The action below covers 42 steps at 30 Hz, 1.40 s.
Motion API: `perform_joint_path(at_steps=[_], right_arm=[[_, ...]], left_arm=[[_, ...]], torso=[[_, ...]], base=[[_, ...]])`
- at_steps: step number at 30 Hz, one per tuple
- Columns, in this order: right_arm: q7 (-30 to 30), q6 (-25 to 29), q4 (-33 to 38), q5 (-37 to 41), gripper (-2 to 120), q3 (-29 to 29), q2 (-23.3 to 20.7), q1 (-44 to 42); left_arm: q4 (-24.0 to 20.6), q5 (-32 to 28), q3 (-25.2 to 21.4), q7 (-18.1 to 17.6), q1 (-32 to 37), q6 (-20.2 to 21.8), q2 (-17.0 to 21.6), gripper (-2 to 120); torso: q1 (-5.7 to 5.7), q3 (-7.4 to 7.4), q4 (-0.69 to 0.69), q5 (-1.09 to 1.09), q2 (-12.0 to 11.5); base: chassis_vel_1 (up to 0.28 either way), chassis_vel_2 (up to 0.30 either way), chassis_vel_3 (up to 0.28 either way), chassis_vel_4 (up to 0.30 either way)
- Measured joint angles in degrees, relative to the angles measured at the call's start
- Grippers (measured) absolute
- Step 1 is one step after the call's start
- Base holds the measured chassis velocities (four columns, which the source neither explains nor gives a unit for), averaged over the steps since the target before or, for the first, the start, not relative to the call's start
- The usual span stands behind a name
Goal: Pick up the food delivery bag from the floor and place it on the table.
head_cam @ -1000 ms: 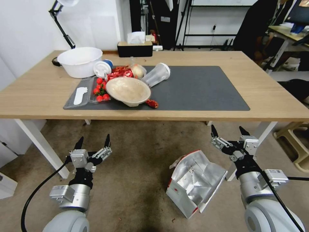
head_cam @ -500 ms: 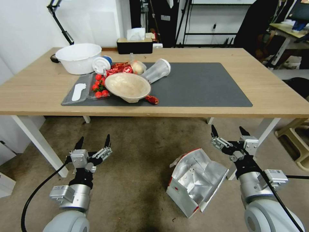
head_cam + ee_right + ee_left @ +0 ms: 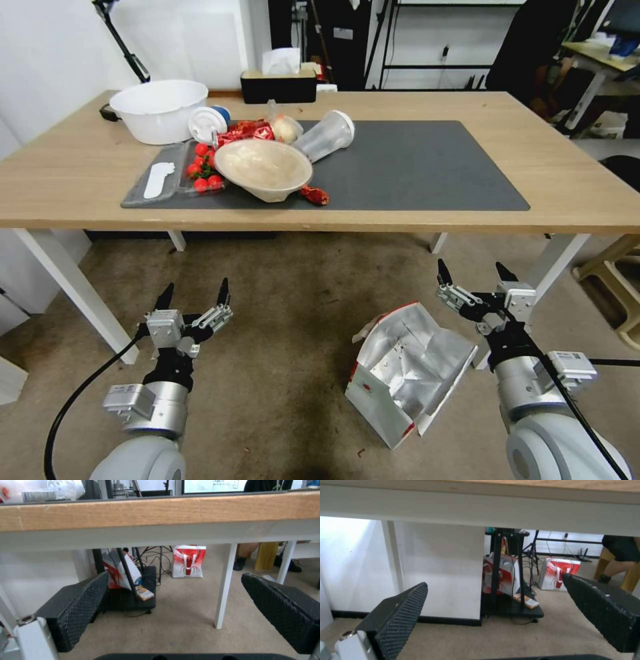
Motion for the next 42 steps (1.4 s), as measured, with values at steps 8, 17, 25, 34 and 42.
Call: perform_joint_path(at_steps=[8, 17, 25, 34, 42], right_arm=[[0.03, 0.01, -0.01, 0.02, 100, 0.02, -0.10, 0.12], [0.11, 0.01, -0.18, 0.15, 100, 0.07, -0.32, 0.31], [0.15, 0.01, -0.24, 0.19, 100, 0.18, -0.44, 0.33], [0.21, 0.07, -0.34, 0.19, 100, 0.26, -0.48, 0.27], [0.23, 0.11, -0.38, 0.15, 100, 0.26, -0.43, 0.19]], left_arm=[[0.20, 0.03, 0.00, 0.03, -0.12, 0.00, 0.00, 100], [0.56, 0.07, 0.02, 0.07, -0.38, 0.04, -0.13, 100], [0.62, 0.09, 0.02, 0.09, -0.44, 0.06, -0.14, 100], [0.83, 0.10, 0.01, 0.16, -0.58, 0.06, -0.21, 100], [0.89, 0.14, 0.03, 0.23, -0.49, 0.05, -0.27, 100]], torso=[[-0.61, -1.13, 0.00, 0.00, -1.73], [-1.24, -2.29, 0.00, 0.00, -3.54], [-1.42, -2.69, 0.00, 0.00, -4.11], [-1.64, -3.20, 0.00, 0.00, -4.85], [-1.95, -3.84, 0.00, 0.00, -5.78]], base=[[0.000, 0.000, 0.000, 0.000], [0.000, 0.000, 0.000, 0.000], [0.000, 0.000, 0.000, 0.000], [0.000, 0.000, 0.000, 0.000], [0.000, 0.000, 0.000, 0.000]])
